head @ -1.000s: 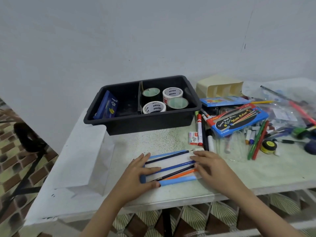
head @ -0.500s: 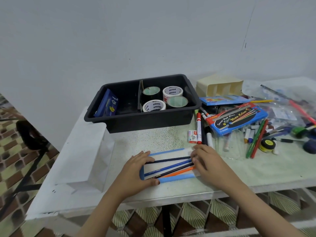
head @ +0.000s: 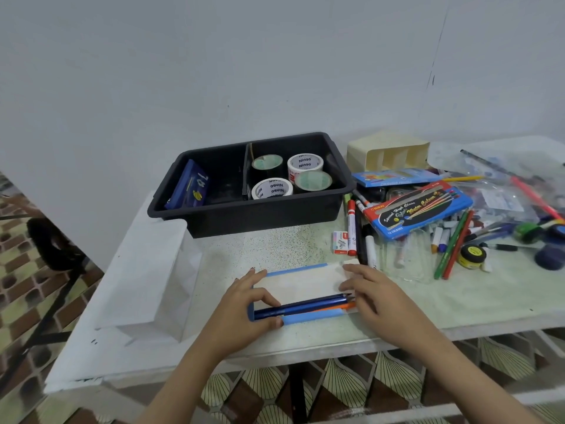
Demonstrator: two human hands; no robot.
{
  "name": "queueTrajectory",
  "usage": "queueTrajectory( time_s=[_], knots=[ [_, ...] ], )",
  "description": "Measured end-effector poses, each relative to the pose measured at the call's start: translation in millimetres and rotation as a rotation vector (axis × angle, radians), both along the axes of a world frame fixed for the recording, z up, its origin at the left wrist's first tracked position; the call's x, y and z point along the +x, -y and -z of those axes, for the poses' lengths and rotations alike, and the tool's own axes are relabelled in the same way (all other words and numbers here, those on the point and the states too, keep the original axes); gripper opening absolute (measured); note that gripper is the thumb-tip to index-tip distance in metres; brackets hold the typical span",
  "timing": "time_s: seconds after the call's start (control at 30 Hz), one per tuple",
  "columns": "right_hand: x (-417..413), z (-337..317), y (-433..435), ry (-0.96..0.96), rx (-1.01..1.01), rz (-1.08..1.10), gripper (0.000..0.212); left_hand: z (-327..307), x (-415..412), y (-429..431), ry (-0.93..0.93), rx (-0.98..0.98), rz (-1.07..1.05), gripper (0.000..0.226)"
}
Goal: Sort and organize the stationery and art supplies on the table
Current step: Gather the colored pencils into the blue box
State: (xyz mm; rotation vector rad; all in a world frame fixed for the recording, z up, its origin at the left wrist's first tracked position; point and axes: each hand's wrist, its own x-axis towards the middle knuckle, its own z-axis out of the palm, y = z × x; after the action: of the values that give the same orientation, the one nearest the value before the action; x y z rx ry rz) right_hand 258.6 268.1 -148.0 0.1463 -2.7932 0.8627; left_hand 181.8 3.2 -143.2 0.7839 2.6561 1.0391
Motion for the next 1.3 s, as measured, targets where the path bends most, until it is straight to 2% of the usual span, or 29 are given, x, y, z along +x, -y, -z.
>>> queueTrajectory(
  time_s=[0.13,0.23,0.5,0.67,0.83,0.97,1.07,1.17,1.3],
  knots=[
    [9.9,4.4,0.5,-0.036,0.128,-0.019,0.047,1.5,-0.5,0.3,-0.017,-0.008,-0.006,0.018],
    [18.6,15.2,-0.1,0.005,0.208,-0.037,0.062,2.2,-0.7,0.7,-0.041,-0.02,0.001,0.018],
    [24.9,22.9,7.5,-0.003,0.284,-0.01,0.06,2.0,0.1,0.3,-0.041,-0.007,0.02,0.024],
    [25.8,22.0,5.5,0.024,0.275,-0.02,0.075,4.0,-1.3,0.6,-0.034,0.005,0.027,0.034],
    [28.7,23.6,5.9,-0.029,0.261,0.024,0.061,5.0,-1.2,-0.6,-0.066,-0.029,0.026,0.034],
    [28.4,22.3,4.3,-0.032,0.373,0.034,0.055,4.3,2.0,-6.6,-0.108,-0.099,0.02,0.05],
    [27.4,20.6,1.2,-0.02,0.415,0.028,0.052,2.4,2.7,-12.6,-0.103,-0.123,0.034,0.054],
    [27.1,18.4,-2.6,-0.003,0.357,-0.03,0.056,1.1,3.6,-20.5,-0.11,-0.116,0.066,0.055],
    [31.9,9.3,-11.2,-0.076,0.089,-0.039,0.057,-0.5,8.3,-37.7,-0.122,-0.03,0.078,0.053]
  ],
)
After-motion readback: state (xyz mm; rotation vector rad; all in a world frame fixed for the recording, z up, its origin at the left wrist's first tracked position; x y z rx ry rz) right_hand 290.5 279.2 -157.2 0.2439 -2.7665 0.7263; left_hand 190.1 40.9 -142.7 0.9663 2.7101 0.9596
